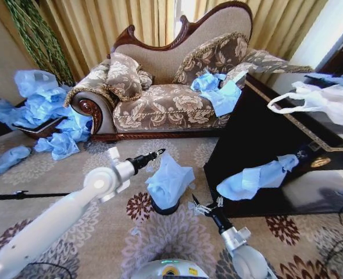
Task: Place a garbage bag over the trash bin.
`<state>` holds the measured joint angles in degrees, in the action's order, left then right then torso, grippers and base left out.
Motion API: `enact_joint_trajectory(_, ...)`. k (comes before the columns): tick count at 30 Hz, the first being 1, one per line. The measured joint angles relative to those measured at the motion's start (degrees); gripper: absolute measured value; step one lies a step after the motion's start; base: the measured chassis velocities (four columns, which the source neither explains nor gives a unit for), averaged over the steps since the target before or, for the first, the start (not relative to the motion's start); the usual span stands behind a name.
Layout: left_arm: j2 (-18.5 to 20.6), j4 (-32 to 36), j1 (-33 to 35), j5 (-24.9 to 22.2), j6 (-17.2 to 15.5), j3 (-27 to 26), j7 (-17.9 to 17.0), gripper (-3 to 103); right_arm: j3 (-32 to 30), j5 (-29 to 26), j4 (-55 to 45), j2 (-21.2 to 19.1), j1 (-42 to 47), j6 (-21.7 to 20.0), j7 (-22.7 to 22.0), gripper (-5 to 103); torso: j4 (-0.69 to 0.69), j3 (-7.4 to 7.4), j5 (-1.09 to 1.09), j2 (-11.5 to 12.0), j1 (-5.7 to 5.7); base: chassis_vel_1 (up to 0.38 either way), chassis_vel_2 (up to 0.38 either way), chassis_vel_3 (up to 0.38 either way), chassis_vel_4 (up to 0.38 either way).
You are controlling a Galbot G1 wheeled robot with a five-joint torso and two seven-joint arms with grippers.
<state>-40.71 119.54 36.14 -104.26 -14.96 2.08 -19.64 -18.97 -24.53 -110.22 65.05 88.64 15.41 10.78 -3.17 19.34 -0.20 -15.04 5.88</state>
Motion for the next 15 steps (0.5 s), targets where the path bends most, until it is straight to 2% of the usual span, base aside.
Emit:
enact_joint_trajectory(2, -1.1, -1.6, -2.4, -0.4, 0.1, 1.8, -0.2, 0, 0.4, -0.7, 0.9, 0.0, -0.5, 0.0, 0.9, 100, 0.01, 0.00, 0.00, 0.0, 0.00, 0.000, 0.000, 0.000, 0.000)
enact_joint_trajectory(5, -4.8, -6.3, -9.1, -1.8, 0.2, 6.3, -0.9, 0, 1.2, -2.7, 4.2, -0.3, -2.9, 0.2, 2.5, 100, -0.01, 0.00, 0.01, 0.0, 0.00, 0.000, 0.000, 0.000, 0.000)
enact_joint_trajectory(6, -4.8, -6.3, -9.1, -1.8, 0.2, 6.3, -0.9, 0, 1.2, -2.7, 4.2, -0.3, -2.9, 0.2, 2.5, 100, -0.01, 0.00, 0.01, 0.0, 0.00, 0.000, 0.000, 0.000, 0.000)
enact_joint_trajectory(10, -9.9, -12.3, -17.4, -2.9, 0.5, 11.1, -1.8, 0, 1.5, -7.3, 6.8, -2.3, -6.8, -0.6, 3.5, 100, 0.01, 0.01, 0.01, 0.0, 0.01, 0.000, 0.000, 0.000, 0.000)
enact_joint_trajectory(14, -12.5, -15.2, -21.0, -3.1, 0.6, 13.2, -2.0, 0, 1.1, -9.6, 6.3, -3.3, -7.7, -1.4, 3.8, 100, -0.01, 0.01, 0.01, 0.0, 0.01, 0.000, 0.000, 0.000, 0.000)
enact_joint_trajectory(15, -13.6, -16.4, -22.5, -3.1, 0.6, 14.2, -2.0, 0, 0.7, -11.9, 5.0, -3.9, -7.7, -2.2, 3.9, 100, -0.02, 0.00, 0.01, 0.0, 0.01, 0.000, 0.000, 0.000, 0.000)
